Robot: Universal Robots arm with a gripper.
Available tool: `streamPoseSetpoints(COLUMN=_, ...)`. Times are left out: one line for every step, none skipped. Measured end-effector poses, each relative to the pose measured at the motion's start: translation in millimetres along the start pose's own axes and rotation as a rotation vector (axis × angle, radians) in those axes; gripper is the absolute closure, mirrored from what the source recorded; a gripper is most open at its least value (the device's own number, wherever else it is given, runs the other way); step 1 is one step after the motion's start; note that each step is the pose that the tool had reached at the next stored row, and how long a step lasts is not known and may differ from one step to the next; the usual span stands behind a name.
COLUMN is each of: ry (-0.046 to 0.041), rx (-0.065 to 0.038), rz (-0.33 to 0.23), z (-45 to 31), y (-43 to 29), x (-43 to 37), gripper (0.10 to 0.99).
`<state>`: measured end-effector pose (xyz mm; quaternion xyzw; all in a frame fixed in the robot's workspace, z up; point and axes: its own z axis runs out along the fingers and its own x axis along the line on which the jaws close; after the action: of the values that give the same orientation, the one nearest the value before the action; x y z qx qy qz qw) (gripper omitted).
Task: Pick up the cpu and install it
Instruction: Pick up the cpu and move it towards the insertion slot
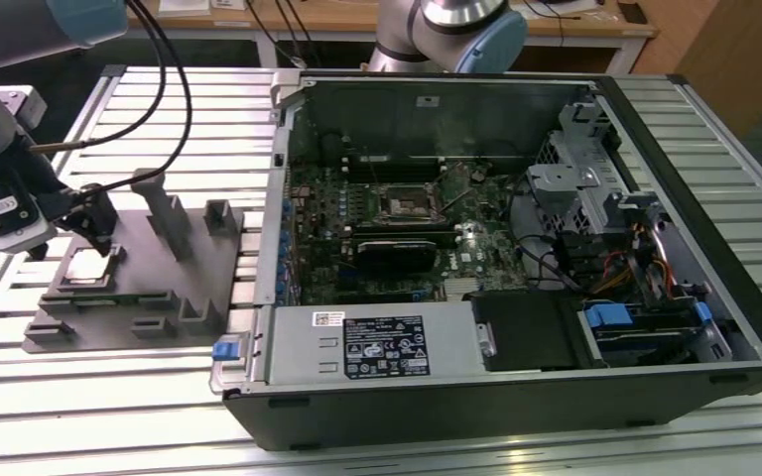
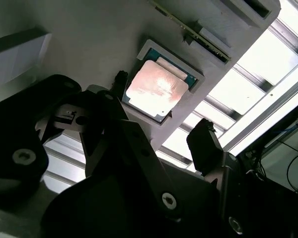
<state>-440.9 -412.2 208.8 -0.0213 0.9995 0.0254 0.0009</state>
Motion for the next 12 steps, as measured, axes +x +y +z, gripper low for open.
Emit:
streamPoseSetpoints(ry=0.0000, rx=0.000, rz=0.000, z=0.5, y=-0.1, x=0.0, gripper=0.322)
streamPoseSetpoints(ry=-0.0001, rx=0.000, rz=0.000, z=1.2, y=-0.2, x=0.0, gripper=0.322)
streamPoseSetpoints(ry=0.0000, rx=0.000, rz=0.000, z=2.1, y=-0.3, x=-0.1, gripper=0.322)
streamPoseSetpoints(ry=0.0000, rx=0.000, rz=0.000, z=3.5, y=-0.4, x=-0.3, gripper=0.322)
streamPoseSetpoints(ry=-0.0001, rx=0.000, rz=0.000, z=4.7, y=-0.5, x=-0.4, gripper=0.322)
streamPoseSetpoints(ry=-0.0001, rx=0.000, rz=0.000, z=5.9, y=-0.7, x=-0.5, gripper=0.322)
streamPoseSetpoints(ry=0.0000, rx=0.000, rz=0.000, z=6.9, y=-0.8, x=-0.6, gripper=0.322)
streamPoseSetpoints(ry=0.0001, rx=0.000, rz=0.000, z=7.6, y=-0.8, x=-0.6, gripper=0.322)
streamPoseSetpoints(ry=0.0001, rx=0.000, rz=0.000, z=8.2, y=-0.8, x=-0.7, gripper=0.322)
streamPoseSetpoints(ry=0.0001, rx=0.001, rz=0.000, z=8.9, y=-0.9, x=-0.8, gripper=0.322)
streamPoseSetpoints(ry=0.0002, rx=0.003, rz=0.000, z=9.5, y=-1.0, x=-0.9, gripper=0.322)
streamPoseSetpoints(ry=0.0004, rx=0.005, rz=0.000, z=10.2, y=-1.1, x=-1.0, gripper=0.322)
